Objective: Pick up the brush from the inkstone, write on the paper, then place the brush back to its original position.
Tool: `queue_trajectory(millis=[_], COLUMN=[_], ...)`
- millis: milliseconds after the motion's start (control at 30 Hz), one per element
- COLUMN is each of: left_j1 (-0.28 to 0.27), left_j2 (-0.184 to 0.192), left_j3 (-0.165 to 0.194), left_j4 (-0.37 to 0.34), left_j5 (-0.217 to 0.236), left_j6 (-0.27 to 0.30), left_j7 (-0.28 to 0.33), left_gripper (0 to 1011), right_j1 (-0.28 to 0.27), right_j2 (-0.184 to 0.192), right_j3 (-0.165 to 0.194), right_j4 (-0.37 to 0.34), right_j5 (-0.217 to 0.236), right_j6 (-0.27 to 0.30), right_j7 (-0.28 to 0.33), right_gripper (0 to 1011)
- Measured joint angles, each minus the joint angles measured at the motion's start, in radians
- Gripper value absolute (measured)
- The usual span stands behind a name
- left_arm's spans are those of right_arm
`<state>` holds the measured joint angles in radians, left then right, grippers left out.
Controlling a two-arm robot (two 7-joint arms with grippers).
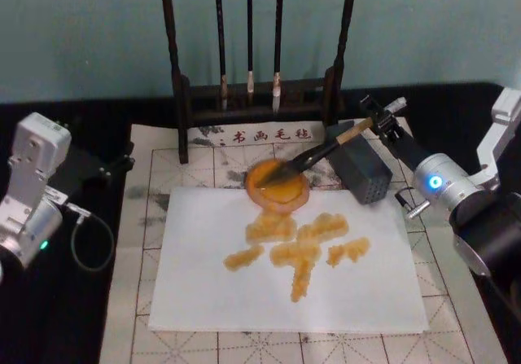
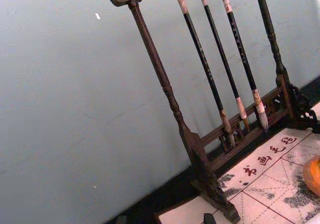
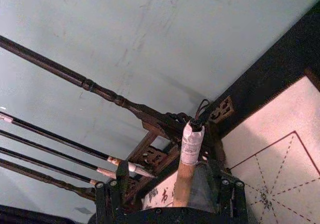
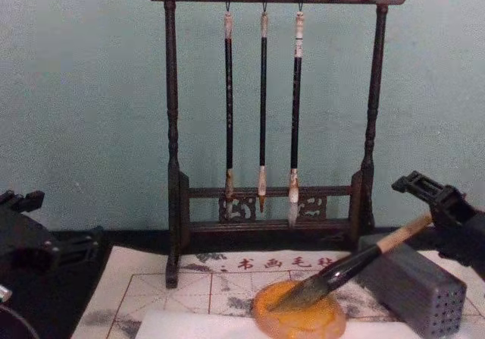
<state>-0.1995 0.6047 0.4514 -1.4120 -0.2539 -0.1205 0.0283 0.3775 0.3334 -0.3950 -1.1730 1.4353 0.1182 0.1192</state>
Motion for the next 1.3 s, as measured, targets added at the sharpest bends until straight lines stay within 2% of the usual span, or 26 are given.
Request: queue_trajectory(millis=[267, 400, 500, 600, 800, 967, 1000, 1100, 1133, 1167, 1233, 1300], left_j1=[0.0, 0.0, 0.0, 0.0, 0.0, 0.0, 0.0, 0.0, 0.0, 0.0, 0.0, 0.0], left_j2=[0.0, 0.0, 0.0, 0.0, 0.0, 0.0, 0.0, 0.0, 0.0, 0.0, 0.0, 0.0], left_j3=[0.0, 0.0, 0.0, 0.0, 0.0, 0.0, 0.0, 0.0, 0.0, 0.0, 0.0, 0.0], left_j4=[0.0, 0.0, 0.0, 0.0, 0.0, 0.0, 0.0, 0.0, 0.0, 0.0, 0.0, 0.0], left_j5=[0.0, 0.0, 0.0, 0.0, 0.0, 0.0, 0.0, 0.0, 0.0, 0.0, 0.0, 0.0], left_j6=[0.0, 0.0, 0.0, 0.0, 0.0, 0.0, 0.0, 0.0, 0.0, 0.0, 0.0, 0.0], left_j7=[0.0, 0.0, 0.0, 0.0, 0.0, 0.0, 0.0, 0.0, 0.0, 0.0, 0.0, 0.0], left_gripper=[1001, 1001, 1001, 1001, 1001, 1001, 1001, 1001, 1001, 1001, 1001, 1001], right_j1=[-0.038, -0.081, -0.107, -0.135, -0.174, -0.179, -0.18, -0.181, -0.181, -0.181, -0.181, -0.181], right_j2=[0.03, 0.058, 0.076, 0.097, 0.133, 0.146, 0.15, 0.158, 0.164, 0.164, 0.176, 0.18], right_j3=[0.01, 0.012, 0.01, 0.002, -0.031, -0.061, -0.07, -0.086, -0.097, -0.097, -0.123, -0.136], right_j4=[-0.049, -0.103, -0.139, -0.18, -0.251, -0.268, -0.271, -0.276, -0.278, -0.278, -0.279, -0.279], right_j5=[0.027, 0.042, 0.041, 0.016, -0.149, -0.269, -0.309, -0.372, -0.415, -0.415, -0.524, -0.573], right_j6=[0.0, -0.01, -0.025, -0.051, -0.138, -0.179, -0.193, -0.217, -0.234, -0.234, -0.274, -0.289], right_j7=[-0.023, -0.039, -0.046, -0.052, -0.075, -0.103, -0.112, -0.121, -0.127, -0.127, -0.146, -0.157], right_gripper=[1000, 1000, 1000, 1000, 1000, 1000, 1000, 1000, 1000, 1000, 1000, 1000])
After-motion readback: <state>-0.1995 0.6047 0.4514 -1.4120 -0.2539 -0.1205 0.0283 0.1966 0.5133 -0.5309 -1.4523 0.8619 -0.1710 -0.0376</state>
